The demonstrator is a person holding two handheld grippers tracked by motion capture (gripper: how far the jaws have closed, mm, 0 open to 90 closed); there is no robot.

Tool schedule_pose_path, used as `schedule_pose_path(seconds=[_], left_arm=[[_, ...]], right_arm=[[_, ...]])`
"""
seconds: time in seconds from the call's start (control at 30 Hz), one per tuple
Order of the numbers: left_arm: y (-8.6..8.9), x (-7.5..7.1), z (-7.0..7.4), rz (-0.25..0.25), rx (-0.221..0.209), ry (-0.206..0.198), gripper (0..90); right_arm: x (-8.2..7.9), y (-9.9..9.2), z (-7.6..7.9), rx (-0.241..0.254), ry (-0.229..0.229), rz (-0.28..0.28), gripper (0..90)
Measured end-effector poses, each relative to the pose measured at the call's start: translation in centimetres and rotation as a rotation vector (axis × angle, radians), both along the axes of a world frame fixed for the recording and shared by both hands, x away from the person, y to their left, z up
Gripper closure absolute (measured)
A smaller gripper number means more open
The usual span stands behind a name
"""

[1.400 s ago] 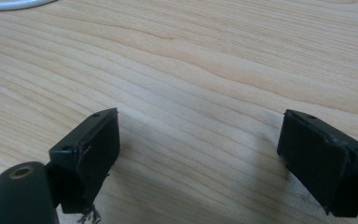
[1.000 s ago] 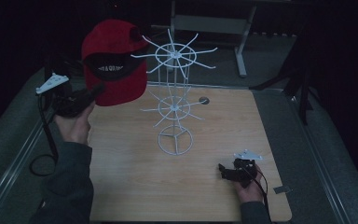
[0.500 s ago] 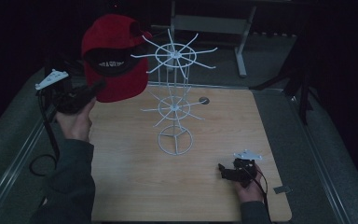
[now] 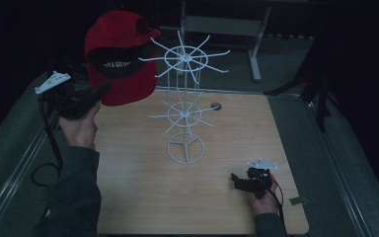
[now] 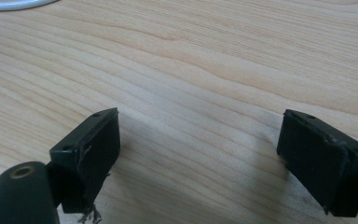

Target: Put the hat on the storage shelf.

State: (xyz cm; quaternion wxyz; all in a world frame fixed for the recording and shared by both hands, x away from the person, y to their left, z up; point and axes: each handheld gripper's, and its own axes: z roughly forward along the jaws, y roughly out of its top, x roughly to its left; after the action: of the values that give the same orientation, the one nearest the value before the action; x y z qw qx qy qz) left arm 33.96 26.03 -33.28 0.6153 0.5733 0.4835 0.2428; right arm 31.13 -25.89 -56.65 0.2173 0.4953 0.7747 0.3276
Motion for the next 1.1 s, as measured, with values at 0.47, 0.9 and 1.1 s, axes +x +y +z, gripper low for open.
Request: schedule_pose_path(seconds=[0.47, 0.9, 1.1], left_arm=[[0.0, -0.4, 0.3, -0.034, -0.033, -0.032, 86.0], [-0.1, -1.2, -0.1, -0.075, -0.007, -0.048, 86.0], [0.3, -1.3, -0.9, -0.078, -0.013, -0.031, 86.0]], right_arm=[[0.0, 0.0, 0.0, -0.001, 0.000, 0.001, 13.2], [0.0, 0.0, 0.0, 0.000, 0.000, 0.001, 13.1], [0.0, 0.0, 0.0, 0.000, 0.001, 0.001, 13.1]])
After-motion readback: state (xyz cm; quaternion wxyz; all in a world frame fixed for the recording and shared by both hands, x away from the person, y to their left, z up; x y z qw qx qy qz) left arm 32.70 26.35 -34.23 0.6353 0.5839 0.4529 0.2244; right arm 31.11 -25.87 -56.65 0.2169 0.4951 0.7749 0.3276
